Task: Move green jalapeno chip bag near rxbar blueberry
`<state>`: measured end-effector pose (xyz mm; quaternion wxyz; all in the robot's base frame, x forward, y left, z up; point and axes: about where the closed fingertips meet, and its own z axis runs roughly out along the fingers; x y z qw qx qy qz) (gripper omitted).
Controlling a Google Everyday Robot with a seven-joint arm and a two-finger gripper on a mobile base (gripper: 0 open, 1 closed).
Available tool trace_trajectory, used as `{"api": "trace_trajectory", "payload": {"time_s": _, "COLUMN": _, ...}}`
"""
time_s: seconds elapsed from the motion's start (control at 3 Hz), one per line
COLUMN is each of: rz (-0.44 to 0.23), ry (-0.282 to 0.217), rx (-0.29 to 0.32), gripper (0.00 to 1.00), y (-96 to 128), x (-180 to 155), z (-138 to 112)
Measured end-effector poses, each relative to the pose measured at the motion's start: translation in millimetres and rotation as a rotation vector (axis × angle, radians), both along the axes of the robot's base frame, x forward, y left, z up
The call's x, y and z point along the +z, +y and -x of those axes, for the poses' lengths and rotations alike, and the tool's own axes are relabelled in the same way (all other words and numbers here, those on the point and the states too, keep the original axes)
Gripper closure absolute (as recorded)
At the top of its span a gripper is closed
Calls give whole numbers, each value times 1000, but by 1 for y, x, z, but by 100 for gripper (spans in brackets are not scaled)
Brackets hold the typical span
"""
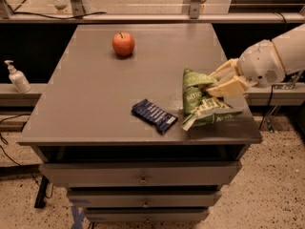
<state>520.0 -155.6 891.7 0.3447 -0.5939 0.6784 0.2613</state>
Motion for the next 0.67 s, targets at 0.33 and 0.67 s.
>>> {"api": "trace_trajectory", "payload": {"time_s": 0.33, "rz": 15, "ry": 1, "rx": 66, "gripper": 100, "y": 7, "x": -12, "z": 9}}
{"api": "trace_trajectory", "payload": {"time_s": 0.67, "rz": 11, "ry": 11, "rx": 122, "gripper": 100, "y": 23, "x": -20, "z": 14}}
